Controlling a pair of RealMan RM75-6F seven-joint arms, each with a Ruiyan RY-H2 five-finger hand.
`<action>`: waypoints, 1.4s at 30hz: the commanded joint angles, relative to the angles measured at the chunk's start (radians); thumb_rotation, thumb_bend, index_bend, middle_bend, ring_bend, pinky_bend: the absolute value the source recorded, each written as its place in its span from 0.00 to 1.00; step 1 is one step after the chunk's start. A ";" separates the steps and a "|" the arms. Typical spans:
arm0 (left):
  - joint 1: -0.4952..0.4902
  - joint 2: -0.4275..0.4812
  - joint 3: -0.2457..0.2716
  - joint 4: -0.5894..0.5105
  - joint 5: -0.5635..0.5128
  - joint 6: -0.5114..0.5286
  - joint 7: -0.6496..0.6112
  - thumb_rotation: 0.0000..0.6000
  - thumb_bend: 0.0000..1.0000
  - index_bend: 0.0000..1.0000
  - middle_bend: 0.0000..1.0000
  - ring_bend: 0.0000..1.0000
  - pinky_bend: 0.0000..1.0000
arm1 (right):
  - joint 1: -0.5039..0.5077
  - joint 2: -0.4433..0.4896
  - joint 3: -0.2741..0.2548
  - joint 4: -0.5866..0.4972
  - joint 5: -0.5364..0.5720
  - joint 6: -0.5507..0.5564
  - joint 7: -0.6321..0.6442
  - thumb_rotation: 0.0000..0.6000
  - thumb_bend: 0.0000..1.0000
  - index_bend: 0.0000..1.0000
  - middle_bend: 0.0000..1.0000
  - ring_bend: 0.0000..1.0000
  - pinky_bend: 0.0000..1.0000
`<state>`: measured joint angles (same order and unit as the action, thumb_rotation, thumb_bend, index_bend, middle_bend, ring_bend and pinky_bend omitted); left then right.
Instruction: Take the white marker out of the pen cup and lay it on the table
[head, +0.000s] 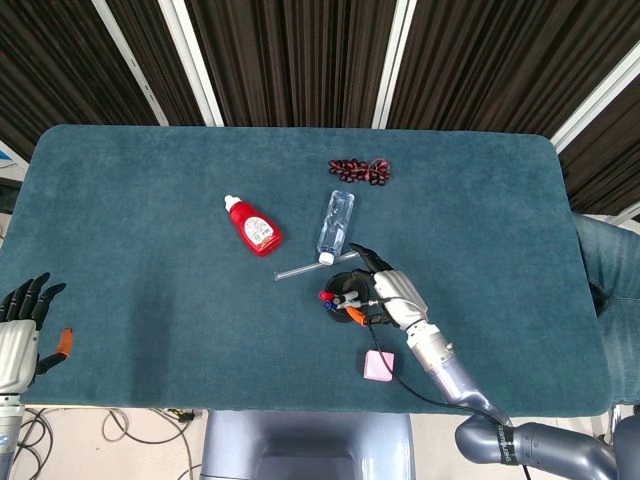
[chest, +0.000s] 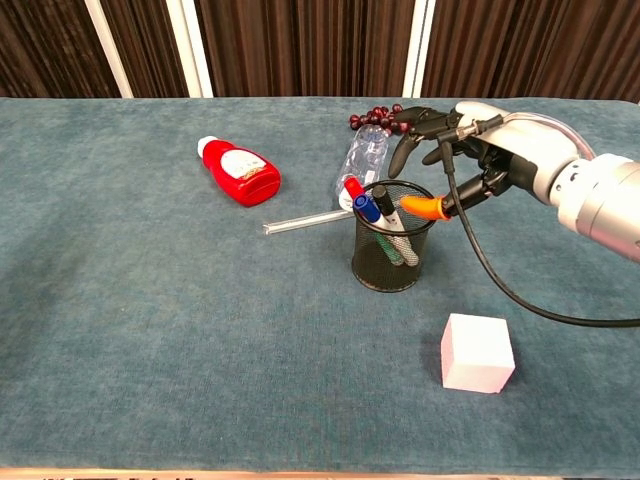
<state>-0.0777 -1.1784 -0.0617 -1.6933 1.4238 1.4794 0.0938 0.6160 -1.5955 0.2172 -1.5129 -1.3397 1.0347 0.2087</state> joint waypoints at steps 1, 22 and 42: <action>0.000 0.000 0.000 0.000 0.000 0.000 0.000 1.00 0.44 0.16 0.03 0.03 0.09 | 0.003 -0.004 -0.001 0.003 0.004 -0.003 -0.008 1.00 0.40 0.48 0.00 0.00 0.17; 0.000 0.001 -0.001 0.001 -0.002 -0.001 -0.004 1.00 0.44 0.16 0.03 0.03 0.09 | 0.022 -0.022 0.002 0.011 0.026 -0.016 -0.023 1.00 0.43 0.51 0.00 0.00 0.17; 0.000 0.003 -0.002 0.000 -0.006 -0.003 -0.007 1.00 0.44 0.16 0.03 0.03 0.09 | 0.034 -0.032 0.009 0.013 0.049 -0.025 -0.043 1.00 0.43 0.51 0.00 0.00 0.17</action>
<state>-0.0780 -1.1750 -0.0636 -1.6939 1.4180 1.4767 0.0871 0.6504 -1.6277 0.2262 -1.4997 -1.2912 1.0098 0.1661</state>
